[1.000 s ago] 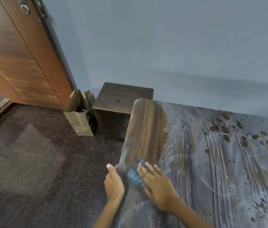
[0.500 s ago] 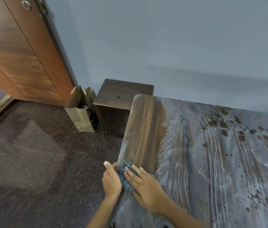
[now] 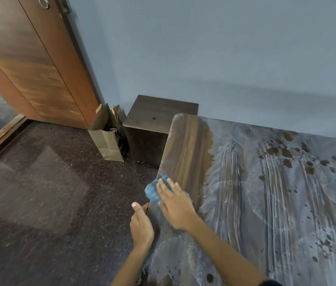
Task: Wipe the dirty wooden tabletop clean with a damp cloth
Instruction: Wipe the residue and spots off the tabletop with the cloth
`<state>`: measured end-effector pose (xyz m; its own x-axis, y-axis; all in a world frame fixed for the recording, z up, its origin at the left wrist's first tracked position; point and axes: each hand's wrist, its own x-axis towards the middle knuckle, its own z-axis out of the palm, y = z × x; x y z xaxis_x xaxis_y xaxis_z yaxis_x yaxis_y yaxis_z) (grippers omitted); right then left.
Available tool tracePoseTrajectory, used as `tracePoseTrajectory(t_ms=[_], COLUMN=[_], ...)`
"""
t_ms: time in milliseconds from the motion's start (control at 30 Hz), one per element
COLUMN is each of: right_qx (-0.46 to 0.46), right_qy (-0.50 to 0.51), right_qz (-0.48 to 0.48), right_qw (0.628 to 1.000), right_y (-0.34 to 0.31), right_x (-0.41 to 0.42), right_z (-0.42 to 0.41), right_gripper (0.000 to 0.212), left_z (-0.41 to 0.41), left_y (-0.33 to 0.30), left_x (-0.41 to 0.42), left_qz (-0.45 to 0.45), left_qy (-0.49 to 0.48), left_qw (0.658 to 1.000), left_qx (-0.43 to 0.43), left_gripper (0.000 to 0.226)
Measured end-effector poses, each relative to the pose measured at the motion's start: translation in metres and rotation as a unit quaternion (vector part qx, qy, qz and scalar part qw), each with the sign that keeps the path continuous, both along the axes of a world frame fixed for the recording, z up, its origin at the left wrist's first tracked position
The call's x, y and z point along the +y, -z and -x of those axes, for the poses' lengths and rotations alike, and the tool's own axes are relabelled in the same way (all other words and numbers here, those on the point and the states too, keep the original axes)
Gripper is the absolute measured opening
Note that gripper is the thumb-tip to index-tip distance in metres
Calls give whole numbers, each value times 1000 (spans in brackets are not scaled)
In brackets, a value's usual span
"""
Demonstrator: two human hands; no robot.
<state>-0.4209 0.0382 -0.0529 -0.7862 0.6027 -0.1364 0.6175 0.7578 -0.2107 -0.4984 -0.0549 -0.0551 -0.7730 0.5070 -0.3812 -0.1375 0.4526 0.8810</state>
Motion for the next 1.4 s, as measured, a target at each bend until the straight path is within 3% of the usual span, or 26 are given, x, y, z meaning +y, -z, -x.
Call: tracePoseTrajectory(t_ms=[133,200,300,433,567,667,733,933,1033,1133,1200,1267,1400], right_qx=[8,-22,-31,-20,2,62,74,21,12,-11,-9,2,34], right_qy=[-81,-40,50,140,41,-82,-108,-22,61,113,132,118,16], right_qz=[-15,-22,-7,4,9,26,43,5,5,-1,2,12,-19], right_qw=[997,999,998,990,999,994,990,1000,998,994,991,993,999], right_y=[6,4,-4,-6,-5,-1,2,8,4,2,3,3,4], right_x=[-37,-22,23,56,29,-10,-27,1,32,35,23,5,-44], right_z=[-57,-77,-68,-8,26,5,-21,-79,-64,-34,-19,-11,-23], right_gripper=[47,46,62,51,53,50,50,52,61,56,71,83,58], left_z=[0,1,-2,-3,-3,-2,-2,0,-3,-4,-4,-4,-4], left_y=[3,4,6,1,-2,-1,2,5,-2,-3,0,1,2], left_x=[-1,-3,-5,-7,-7,-7,-8,-15,-16,-17,-17,-16,-14], left_qz=[-16,-16,-9,-2,1,15,15,4,5,9,17,18,5], left_qy=[-11,-11,-10,-21,-33,-46,-48,-24,-19,-24,-23,-21,-30], left_qw=[1000,1000,1000,1000,999,999,999,1000,1000,1000,1000,1000,999], left_qx=[9,5,19,20,-2,-1,5,-4,-4,0,4,5,13], left_gripper=[80,83,85,76,71,71,75,69,63,66,67,66,67])
